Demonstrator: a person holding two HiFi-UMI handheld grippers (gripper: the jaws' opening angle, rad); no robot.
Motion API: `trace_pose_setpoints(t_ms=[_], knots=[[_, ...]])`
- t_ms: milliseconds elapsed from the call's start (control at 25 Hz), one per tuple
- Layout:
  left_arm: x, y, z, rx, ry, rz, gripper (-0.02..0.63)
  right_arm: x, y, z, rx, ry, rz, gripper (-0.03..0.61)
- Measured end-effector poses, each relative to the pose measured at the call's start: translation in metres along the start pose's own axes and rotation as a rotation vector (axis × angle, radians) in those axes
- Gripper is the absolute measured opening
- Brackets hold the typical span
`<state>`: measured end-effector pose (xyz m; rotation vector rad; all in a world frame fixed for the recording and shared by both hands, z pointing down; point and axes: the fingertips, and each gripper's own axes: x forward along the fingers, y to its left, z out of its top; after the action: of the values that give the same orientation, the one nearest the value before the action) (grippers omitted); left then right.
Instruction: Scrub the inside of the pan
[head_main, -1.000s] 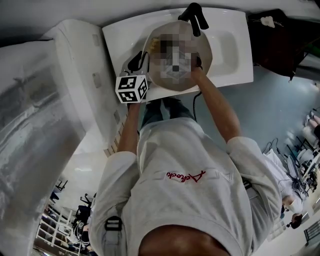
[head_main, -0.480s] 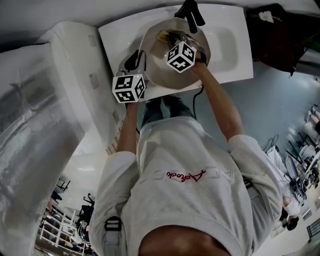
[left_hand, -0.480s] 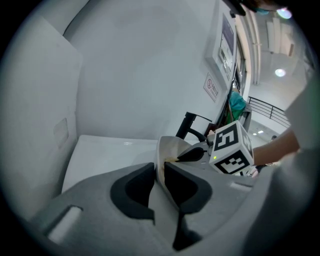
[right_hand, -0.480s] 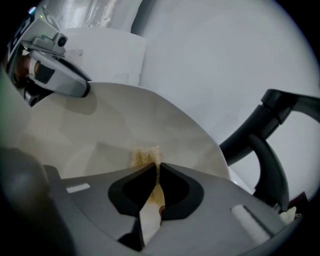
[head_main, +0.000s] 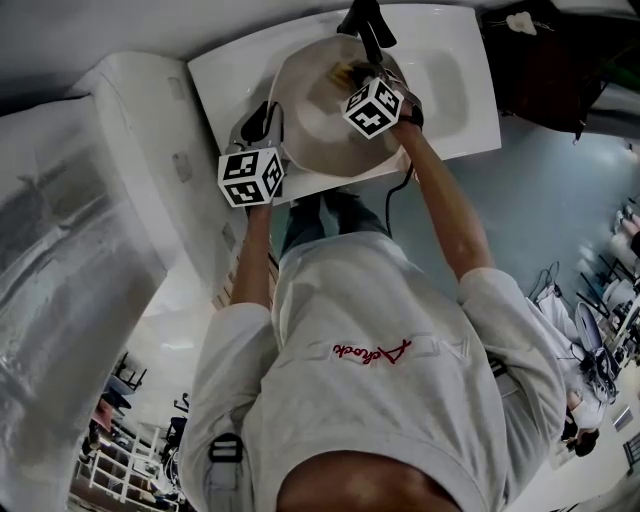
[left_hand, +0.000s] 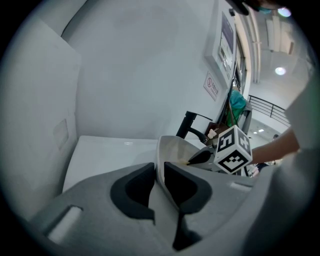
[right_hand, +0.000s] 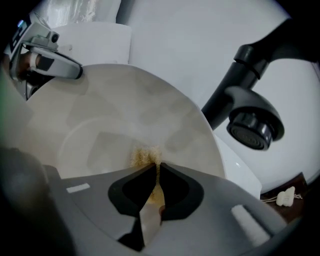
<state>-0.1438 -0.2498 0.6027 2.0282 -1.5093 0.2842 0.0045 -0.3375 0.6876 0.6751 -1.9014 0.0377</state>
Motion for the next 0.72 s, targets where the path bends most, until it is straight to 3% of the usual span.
trace_pose_setpoints(t_ms=[720], knots=[[0.001, -0.001, 0.0, 0.012, 0.005, 0.008, 0.06, -0.021, 0.027, -0.042, -0.025, 0.08, 0.047, 0.032]])
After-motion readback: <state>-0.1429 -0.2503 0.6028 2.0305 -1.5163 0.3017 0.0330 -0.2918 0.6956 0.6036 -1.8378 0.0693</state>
